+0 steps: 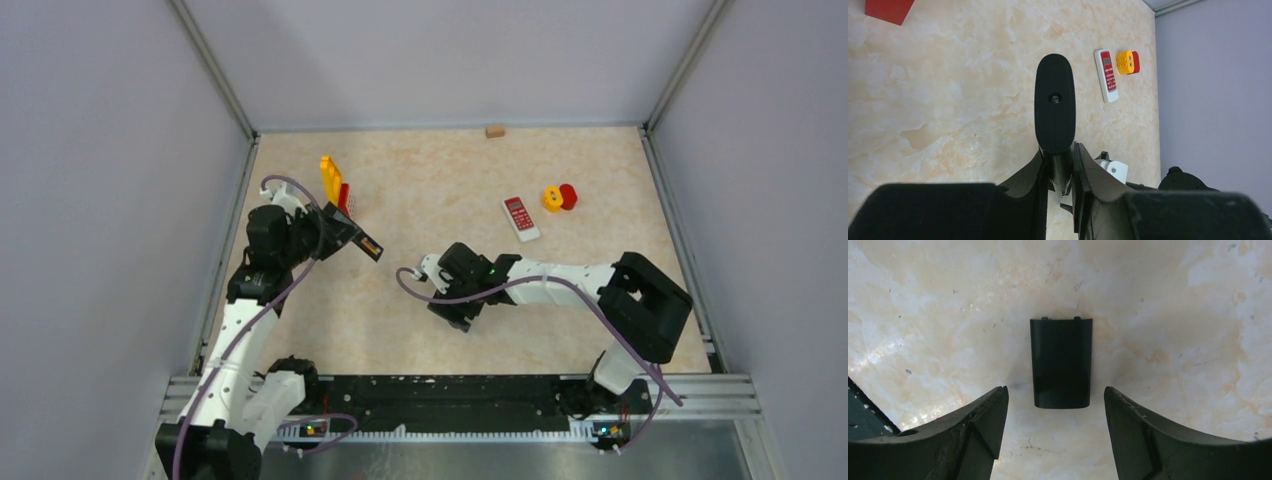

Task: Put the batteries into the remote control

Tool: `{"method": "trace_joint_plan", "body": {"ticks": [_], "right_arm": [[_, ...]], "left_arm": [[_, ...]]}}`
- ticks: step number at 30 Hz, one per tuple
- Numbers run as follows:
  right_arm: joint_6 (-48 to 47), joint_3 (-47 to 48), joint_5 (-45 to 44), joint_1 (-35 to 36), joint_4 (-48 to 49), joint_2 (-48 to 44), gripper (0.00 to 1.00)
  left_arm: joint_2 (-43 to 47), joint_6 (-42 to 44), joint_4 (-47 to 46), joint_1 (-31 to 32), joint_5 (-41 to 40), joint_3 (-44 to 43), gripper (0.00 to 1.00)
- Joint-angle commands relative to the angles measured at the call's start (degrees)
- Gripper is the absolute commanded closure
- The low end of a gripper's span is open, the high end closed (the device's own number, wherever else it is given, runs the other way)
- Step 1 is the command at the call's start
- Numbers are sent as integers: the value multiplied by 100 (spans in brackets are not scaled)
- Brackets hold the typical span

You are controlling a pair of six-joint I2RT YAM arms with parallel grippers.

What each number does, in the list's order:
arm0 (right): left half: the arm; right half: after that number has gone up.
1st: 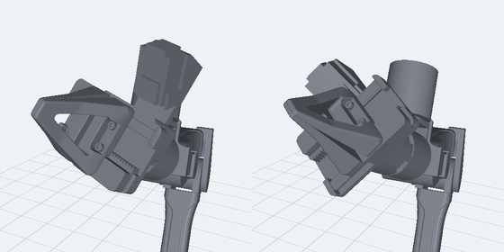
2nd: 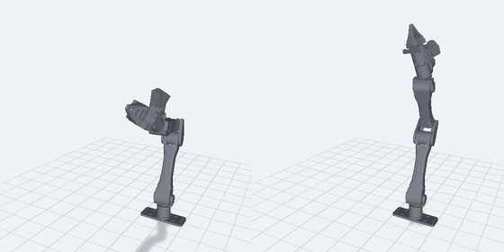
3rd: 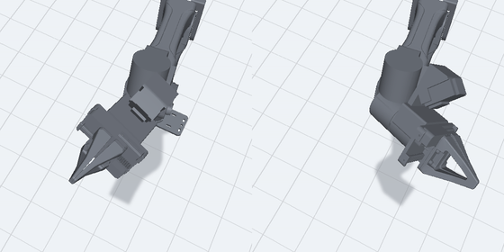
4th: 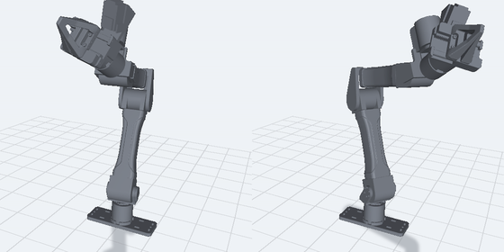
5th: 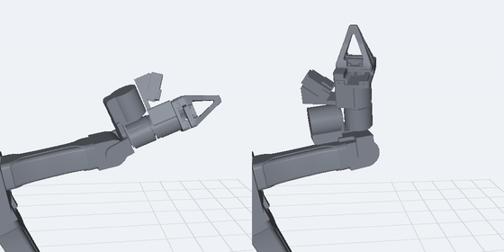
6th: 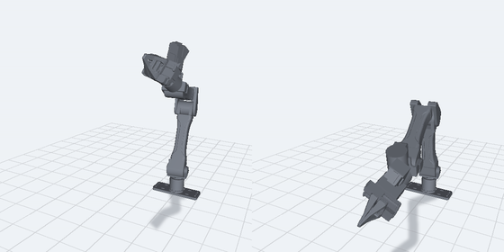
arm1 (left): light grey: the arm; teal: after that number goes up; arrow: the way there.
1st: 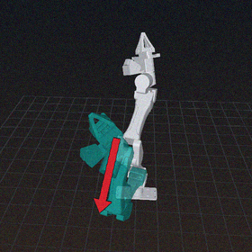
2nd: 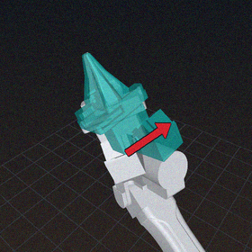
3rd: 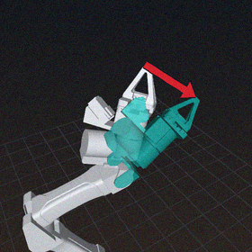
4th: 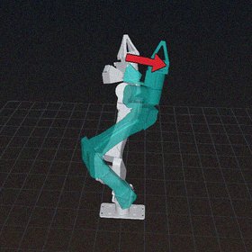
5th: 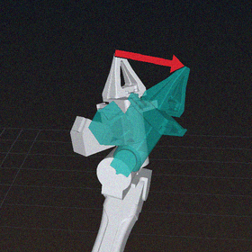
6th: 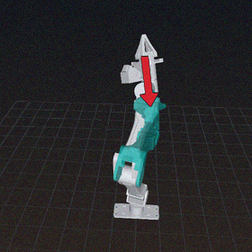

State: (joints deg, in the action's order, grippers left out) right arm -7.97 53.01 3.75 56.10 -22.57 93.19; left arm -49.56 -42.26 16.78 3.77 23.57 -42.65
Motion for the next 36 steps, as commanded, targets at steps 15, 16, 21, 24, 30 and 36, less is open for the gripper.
{"method": "trace_joint_plan", "body": {"ticks": [15, 16, 21, 24, 30, 36], "right_arm": [[-38, 656, 39, 41, -699, 469, 44], [-24, 672, 5, 37, -721, 488, 44], [105, 687, -324, 36, -559, 465, 57], [180, 614, -553, 35, -244, 249, 66], [262, 421, -560, 33, 313, -332, 73], [569, 301, -223, 40, 965, -1279, 74]], "left_arm": [[10, -41, -317, -61, 375, -155, 100], [13, -39, -320, -61, 388, -150, 100], [-4, -67, -349, -61, 434, -138, 100], [-13, -79, -357, -61, 459, -130, 100], [-26, -111, -428, -61, 567, -116, 100], [-37, -296, -1211, -61, 1307, 134, 100]]}}
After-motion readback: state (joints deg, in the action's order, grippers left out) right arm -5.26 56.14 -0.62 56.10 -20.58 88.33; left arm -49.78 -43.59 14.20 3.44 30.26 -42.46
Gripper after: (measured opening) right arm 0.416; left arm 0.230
